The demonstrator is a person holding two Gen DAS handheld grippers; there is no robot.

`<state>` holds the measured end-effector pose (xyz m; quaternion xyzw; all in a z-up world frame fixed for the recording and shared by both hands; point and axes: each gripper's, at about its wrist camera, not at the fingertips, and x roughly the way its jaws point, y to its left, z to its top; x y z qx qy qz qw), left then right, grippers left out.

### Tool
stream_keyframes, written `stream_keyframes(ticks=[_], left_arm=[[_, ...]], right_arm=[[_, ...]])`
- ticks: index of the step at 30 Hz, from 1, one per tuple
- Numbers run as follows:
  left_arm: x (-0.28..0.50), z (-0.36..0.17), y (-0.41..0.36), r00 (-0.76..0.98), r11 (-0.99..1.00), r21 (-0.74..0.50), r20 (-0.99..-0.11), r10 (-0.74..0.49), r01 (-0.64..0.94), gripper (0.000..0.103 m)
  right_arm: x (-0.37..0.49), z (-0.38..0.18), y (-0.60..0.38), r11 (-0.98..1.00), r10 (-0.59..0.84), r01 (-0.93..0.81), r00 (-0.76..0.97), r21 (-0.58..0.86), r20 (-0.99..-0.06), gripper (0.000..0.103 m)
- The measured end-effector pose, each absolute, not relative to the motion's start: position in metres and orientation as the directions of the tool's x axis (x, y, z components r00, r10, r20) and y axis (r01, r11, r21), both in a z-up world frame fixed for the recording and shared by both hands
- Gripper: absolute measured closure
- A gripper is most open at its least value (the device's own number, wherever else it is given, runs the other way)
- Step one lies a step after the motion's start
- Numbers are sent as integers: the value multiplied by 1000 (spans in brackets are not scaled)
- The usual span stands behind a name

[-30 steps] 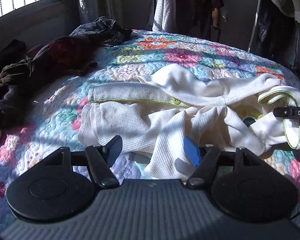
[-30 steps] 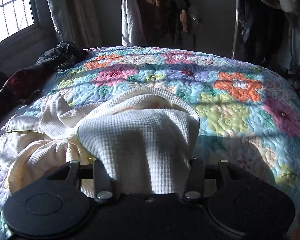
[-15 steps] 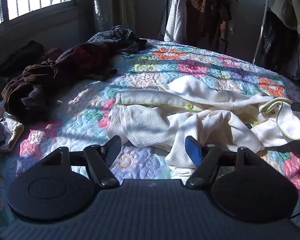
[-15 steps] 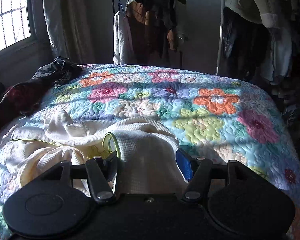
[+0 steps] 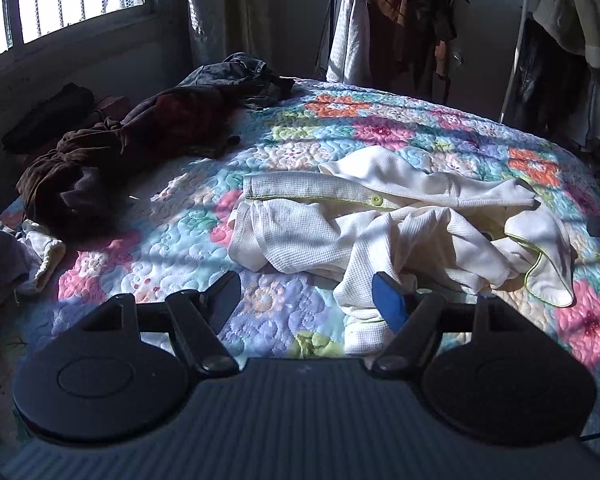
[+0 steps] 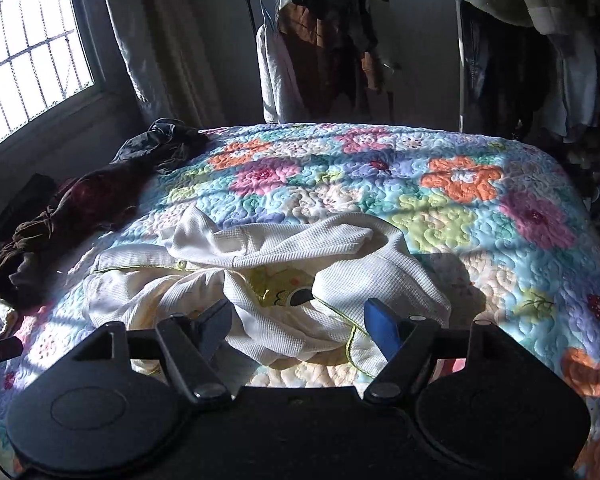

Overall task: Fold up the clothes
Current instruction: 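Withdraw both grippers and hover above the spread garment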

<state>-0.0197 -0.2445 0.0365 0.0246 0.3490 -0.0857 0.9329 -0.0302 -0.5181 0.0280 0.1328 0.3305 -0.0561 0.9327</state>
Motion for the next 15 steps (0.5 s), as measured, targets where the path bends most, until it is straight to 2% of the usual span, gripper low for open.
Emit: stream_keyframes(ticks=[10,15], left_arm=[[-45,40,-249,737,971,-24,-647,-195,237,27],[-51,31,-249,720,967,-23,-664,-204,253,26]], right_arm=[[-78,45,-490,965,0,155,804,209,-595,26],[-87,36,-473,977,-32,153,792,147,-609,26]])
